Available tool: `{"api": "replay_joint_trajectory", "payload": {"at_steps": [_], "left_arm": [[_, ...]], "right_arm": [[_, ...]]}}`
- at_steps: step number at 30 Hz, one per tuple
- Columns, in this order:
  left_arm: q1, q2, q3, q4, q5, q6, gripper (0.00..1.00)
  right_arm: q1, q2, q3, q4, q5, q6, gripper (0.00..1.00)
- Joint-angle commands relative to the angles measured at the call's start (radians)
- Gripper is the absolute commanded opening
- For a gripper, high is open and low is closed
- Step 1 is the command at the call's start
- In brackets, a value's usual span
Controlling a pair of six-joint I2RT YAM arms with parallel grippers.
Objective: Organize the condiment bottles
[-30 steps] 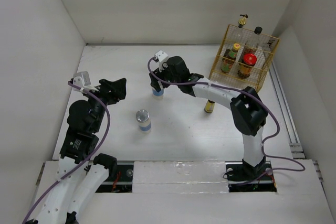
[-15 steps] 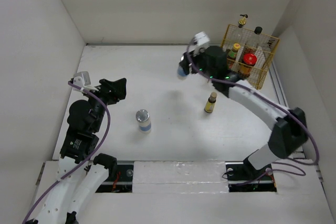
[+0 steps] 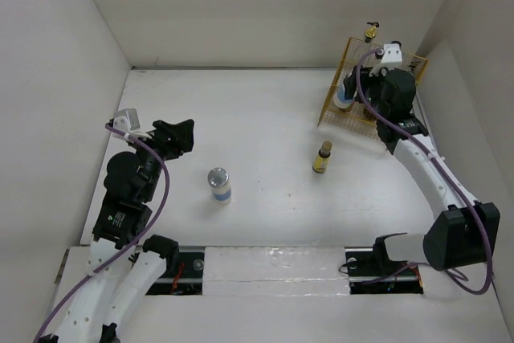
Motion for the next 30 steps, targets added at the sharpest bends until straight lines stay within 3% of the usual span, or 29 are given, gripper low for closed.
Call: {"api": "replay_joint_trajectory", "payload": {"at_steps": [1,13,23,27,28,30], "left_arm": [[0.004,0.002,0.008,0.032,0.008,-0.001,0.68],[0.004,0.002,0.008,0.032,0.001,-0.001,0.68],[0.004,0.002,0.008,0.032,0.001,-0.001,0.68],[0.004,0.002,0.008,0.032,0.001,-0.001,0.68],[0.004,0.002,0.008,0.032,0.001,-0.001,0.68],[0.004,0.002,0.008,0.032,0.001,-0.001,0.68]], "right_arm": [[-0.043,-0.030,0.026,0.097,-0.051,0.024,0.36],[-0.081,0.116,0.056,0.097,-0.076,0.033,0.36],[-0.040,0.264,0.079,0.065,-0.067,0.033,0.39],[-0.040,0.283,0.089,0.054,-0.056,0.033,0.60],[-0.031,0.283,0.098,0.054,-0.047,0.033,0.72],[-0.031,0.269,0.098,0.045,-0.047,0.033,0.80]]}}
